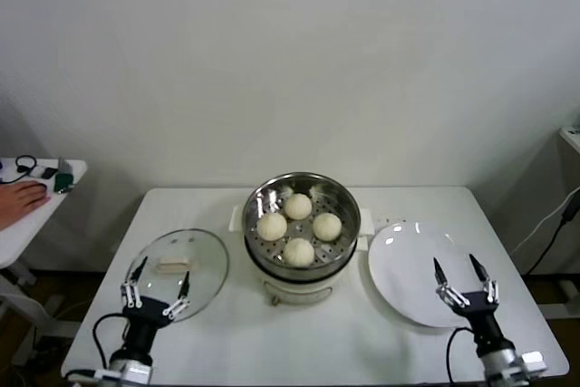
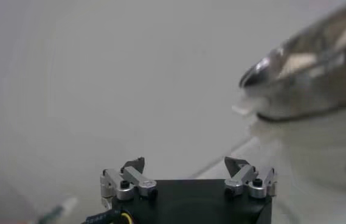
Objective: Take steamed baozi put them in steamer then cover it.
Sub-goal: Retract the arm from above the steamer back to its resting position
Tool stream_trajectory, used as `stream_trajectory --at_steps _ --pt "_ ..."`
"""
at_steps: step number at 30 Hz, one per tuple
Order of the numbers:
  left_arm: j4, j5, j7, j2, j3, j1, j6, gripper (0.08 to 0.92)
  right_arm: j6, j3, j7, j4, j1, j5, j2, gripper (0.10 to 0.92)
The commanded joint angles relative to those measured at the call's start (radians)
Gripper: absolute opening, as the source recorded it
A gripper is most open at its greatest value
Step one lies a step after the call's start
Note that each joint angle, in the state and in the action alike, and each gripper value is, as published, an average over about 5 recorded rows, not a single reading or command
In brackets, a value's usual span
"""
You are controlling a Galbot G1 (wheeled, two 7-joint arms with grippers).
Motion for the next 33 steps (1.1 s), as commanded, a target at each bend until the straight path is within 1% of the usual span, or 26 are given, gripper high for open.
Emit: stream_trajectory --at_steps 1,6,12,33 --pt "0.247 0.706 -0.234 0.017 0.024 -0.130 0.031 0.823 0.080 -0.026 0.021 -0.043 -0.068 -0.051 0.103 0.823" --pt "0.395 0.809 -0.245 -0.001 0.038 -0.216 0.043 0.823 0.083 -0.037 0.029 -0.056 -0.066 -0.064 0.114 0.823" --pt "0.498 0.875 -0.247 -0.013 0.037 -0.264 0.038 0.823 0.088 -0.037 0.037 -0.059 -0.074 -0.061 0.122 0.823" --pt "0.650 0.896 -0.241 0.015 0.047 -0.428 0.084 0.823 0.084 -0.024 0.039 -0.053 -0.090 -0.067 0.151 0.823"
